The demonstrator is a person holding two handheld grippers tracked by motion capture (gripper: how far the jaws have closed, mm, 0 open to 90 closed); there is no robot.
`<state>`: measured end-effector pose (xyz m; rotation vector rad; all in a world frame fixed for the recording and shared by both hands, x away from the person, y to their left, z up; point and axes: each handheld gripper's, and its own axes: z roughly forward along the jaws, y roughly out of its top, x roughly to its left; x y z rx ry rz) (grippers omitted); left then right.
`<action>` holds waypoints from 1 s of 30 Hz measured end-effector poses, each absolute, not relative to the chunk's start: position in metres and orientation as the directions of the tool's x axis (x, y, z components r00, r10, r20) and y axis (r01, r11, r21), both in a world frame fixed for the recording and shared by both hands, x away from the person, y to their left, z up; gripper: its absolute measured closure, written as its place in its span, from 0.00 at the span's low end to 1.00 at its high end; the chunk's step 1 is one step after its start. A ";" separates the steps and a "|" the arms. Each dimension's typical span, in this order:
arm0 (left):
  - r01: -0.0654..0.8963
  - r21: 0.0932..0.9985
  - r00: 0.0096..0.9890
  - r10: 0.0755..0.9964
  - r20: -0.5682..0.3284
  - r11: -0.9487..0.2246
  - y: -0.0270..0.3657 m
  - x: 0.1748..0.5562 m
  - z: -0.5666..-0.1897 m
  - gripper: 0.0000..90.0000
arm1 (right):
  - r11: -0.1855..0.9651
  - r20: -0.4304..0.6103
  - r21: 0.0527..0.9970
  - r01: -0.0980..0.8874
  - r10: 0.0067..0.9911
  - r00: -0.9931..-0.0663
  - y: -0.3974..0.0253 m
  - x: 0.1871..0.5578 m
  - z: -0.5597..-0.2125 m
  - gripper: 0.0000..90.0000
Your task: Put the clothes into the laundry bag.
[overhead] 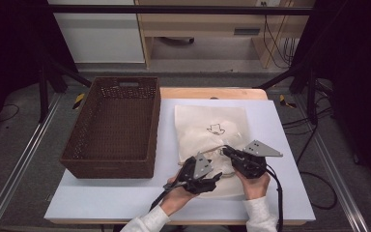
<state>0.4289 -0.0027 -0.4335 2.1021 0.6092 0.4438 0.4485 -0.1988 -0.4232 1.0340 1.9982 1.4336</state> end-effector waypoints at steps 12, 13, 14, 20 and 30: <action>0.414 0.719 0.777 0.628 0.040 -0.558 -0.007 0.456 -0.471 0.92 | 0.175 0.051 0.936 0.306 0.792 -0.609 -0.197 0.449 -0.423 0.96; 0.409 0.724 0.776 0.630 0.045 -0.556 -0.009 0.457 -0.470 0.94 | 0.176 0.050 0.936 0.306 0.791 -0.609 -0.197 0.449 -0.423 0.96; 0.391 0.737 0.771 0.633 0.064 -0.551 -0.012 0.458 -0.469 0.95 | 0.176 0.049 0.936 0.304 0.791 -0.609 -0.197 0.449 -0.423 0.96; 0.332 0.795 0.745 0.659 0.110 -0.508 -0.026 0.467 -0.467 0.95 | 0.159 0.058 0.941 0.300 0.795 -0.604 -0.200 0.449 -0.421 0.96; 0.303 0.800 0.745 0.653 0.139 -0.517 -0.015 0.455 -0.470 0.65 | 0.168 0.060 0.934 0.315 0.797 -0.602 -0.200 0.450 -0.422 0.96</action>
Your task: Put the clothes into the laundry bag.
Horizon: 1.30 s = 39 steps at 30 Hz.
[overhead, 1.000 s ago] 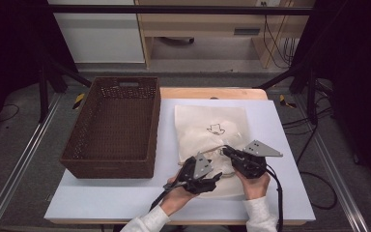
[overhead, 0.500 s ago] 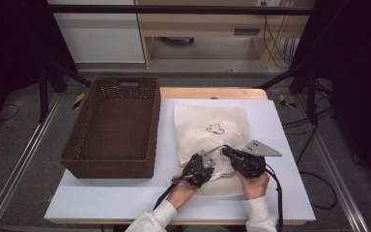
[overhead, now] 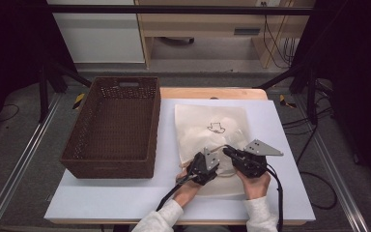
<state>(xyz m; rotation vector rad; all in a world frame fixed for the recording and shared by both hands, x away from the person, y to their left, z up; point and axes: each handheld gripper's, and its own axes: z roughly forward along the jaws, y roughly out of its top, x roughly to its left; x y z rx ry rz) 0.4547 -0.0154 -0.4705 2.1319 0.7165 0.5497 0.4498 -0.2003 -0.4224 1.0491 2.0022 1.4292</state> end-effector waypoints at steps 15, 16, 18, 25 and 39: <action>0.371 0.811 0.673 0.733 0.101 -0.453 0.089 0.412 -0.443 0.44 | 0.211 0.035 0.921 0.327 0.792 -0.610 -0.195 0.445 -0.420 0.96; 0.394 0.803 0.673 0.735 0.079 -0.447 0.090 0.413 -0.446 0.44 | 0.217 0.032 0.919 0.329 0.791 -0.611 -0.195 0.444 -0.421 0.96; 0.436 0.785 0.682 0.731 0.030 -0.440 0.093 0.417 -0.456 0.49 | 0.230 0.023 0.915 0.332 0.790 -0.613 -0.193 0.444 -0.422 0.95; 0.493 0.783 0.684 0.726 -0.079 -0.379 0.105 0.415 -0.485 0.78 | 0.252 0.001 0.911 0.326 0.790 -0.614 -0.187 0.440 -0.425 0.81; 0.467 0.773 0.678 0.735 -0.002 -0.429 0.099 0.411 -0.488 0.88 | 0.263 -0.044 0.929 0.260 0.776 -0.629 -0.178 0.411 -0.405 0.53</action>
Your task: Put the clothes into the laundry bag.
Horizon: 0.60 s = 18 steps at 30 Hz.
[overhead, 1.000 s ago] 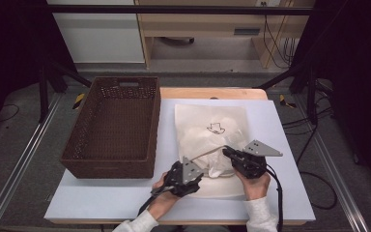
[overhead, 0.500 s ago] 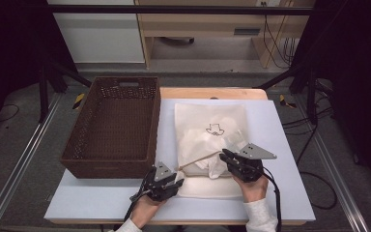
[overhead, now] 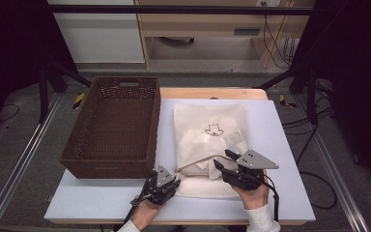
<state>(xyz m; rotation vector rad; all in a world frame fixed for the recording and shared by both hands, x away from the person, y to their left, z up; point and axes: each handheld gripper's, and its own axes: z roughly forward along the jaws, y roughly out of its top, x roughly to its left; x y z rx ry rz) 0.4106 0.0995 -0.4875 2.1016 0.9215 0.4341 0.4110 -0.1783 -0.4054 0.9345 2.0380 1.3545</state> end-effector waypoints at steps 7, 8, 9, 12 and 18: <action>0.455 0.773 0.680 0.733 0.018 -0.441 0.098 0.409 -0.488 0.89 | 0.303 -0.020 0.898 0.320 0.753 -0.658 -0.165 0.400 -0.413 0.84; 0.453 0.774 0.680 0.733 0.021 -0.443 0.097 0.409 -0.488 0.89 | 0.310 -0.014 0.891 0.331 0.748 -0.664 -0.163 0.400 -0.417 0.90; 0.451 0.774 0.679 0.733 0.025 -0.444 0.097 0.408 -0.488 0.89 | 0.317 -0.007 0.883 0.345 0.746 -0.666 -0.161 0.400 -0.422 0.92; 0.446 0.772 0.680 0.732 0.036 -0.453 0.096 0.408 -0.488 0.90 | 0.320 0.019 0.866 0.385 0.747 -0.664 -0.157 0.405 -0.437 0.99; 0.450 0.773 0.680 0.733 0.028 -0.447 0.097 0.408 -0.488 0.91 | 0.390 -0.018 0.785 0.481 0.791 -0.612 -0.141 0.427 -0.469 1.00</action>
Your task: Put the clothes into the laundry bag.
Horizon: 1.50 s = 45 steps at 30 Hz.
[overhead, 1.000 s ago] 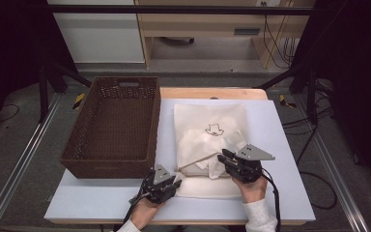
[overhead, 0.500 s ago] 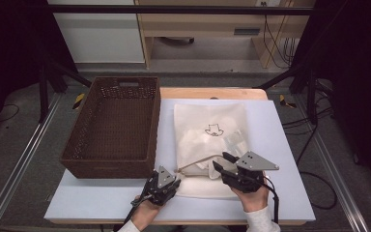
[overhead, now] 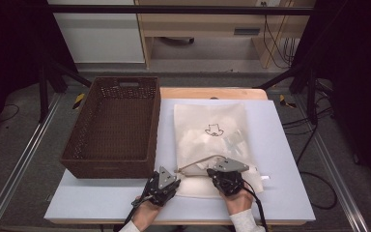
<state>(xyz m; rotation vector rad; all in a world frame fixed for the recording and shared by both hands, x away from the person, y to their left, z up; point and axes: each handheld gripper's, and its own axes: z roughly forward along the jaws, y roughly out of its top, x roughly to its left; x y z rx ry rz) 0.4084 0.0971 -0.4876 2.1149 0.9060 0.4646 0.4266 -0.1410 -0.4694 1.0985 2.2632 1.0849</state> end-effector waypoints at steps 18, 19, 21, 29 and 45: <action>0.454 0.775 0.682 0.731 0.015 -0.440 0.098 0.409 -0.488 0.94 | 0.329 -0.114 0.790 0.518 0.908 -0.403 -0.144 0.495 -0.485 1.00; 0.454 0.775 0.683 0.731 0.015 -0.440 0.098 0.409 -0.488 0.94 | 0.320 -0.115 0.793 0.519 0.915 -0.388 -0.145 0.497 -0.486 1.00; 0.455 0.773 0.684 0.730 0.015 -0.442 0.098 0.409 -0.488 0.94 | 0.314 -0.113 0.795 0.518 0.917 -0.382 -0.145 0.498 -0.486 1.00; 0.455 0.775 0.682 0.731 0.013 -0.439 0.098 0.409 -0.488 0.94 | 0.343 -0.086 0.833 0.434 0.855 -0.511 -0.156 0.459 -0.460 1.00; 0.465 0.774 0.682 0.732 -0.003 -0.430 0.100 0.410 -0.488 0.94 | 0.323 -0.144 0.818 0.476 0.916 -0.374 -0.236 0.416 -0.460 0.88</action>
